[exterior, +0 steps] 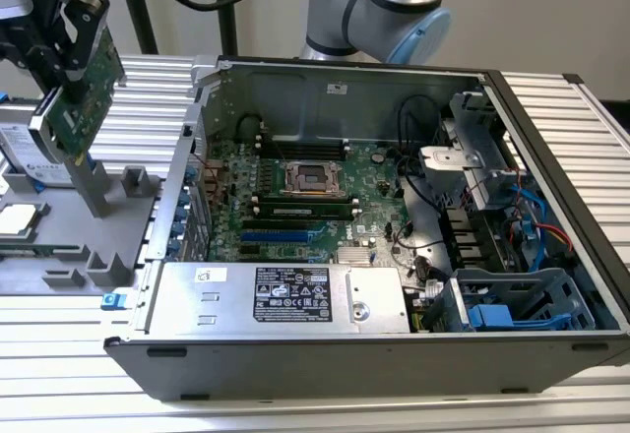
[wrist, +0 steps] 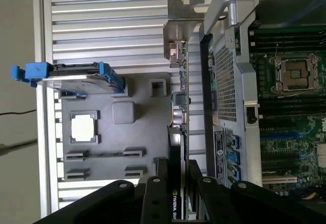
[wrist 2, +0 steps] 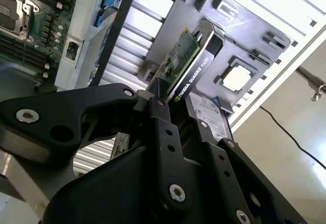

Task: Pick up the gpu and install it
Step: 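Pick up the gpu and move the gpu toward the slot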

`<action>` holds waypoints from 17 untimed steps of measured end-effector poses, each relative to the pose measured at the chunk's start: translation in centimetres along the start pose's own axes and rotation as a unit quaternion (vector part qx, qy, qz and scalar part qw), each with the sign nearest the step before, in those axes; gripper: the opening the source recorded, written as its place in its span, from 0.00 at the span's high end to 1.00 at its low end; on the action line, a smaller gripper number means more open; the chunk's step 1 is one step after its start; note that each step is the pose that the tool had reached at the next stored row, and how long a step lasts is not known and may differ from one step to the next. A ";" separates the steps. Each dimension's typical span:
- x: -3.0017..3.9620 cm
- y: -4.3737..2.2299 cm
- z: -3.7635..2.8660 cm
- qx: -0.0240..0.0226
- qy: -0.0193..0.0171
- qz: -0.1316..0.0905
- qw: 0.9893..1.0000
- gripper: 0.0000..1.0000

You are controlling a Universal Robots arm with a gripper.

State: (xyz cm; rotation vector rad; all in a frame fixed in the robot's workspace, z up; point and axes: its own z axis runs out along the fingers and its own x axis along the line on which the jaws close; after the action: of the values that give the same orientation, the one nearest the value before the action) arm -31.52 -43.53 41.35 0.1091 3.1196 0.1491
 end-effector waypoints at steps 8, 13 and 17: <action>-0.55 0.05 0.01 0.000 0.000 0.000 1.000 1.00; -1.27 0.10 0.03 0.000 0.000 0.000 1.000 1.00; -1.87 0.14 0.04 0.000 0.000 0.000 1.000 1.00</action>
State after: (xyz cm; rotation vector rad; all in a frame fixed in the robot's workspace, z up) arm -29.64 -43.52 41.34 0.1090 3.1196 0.1491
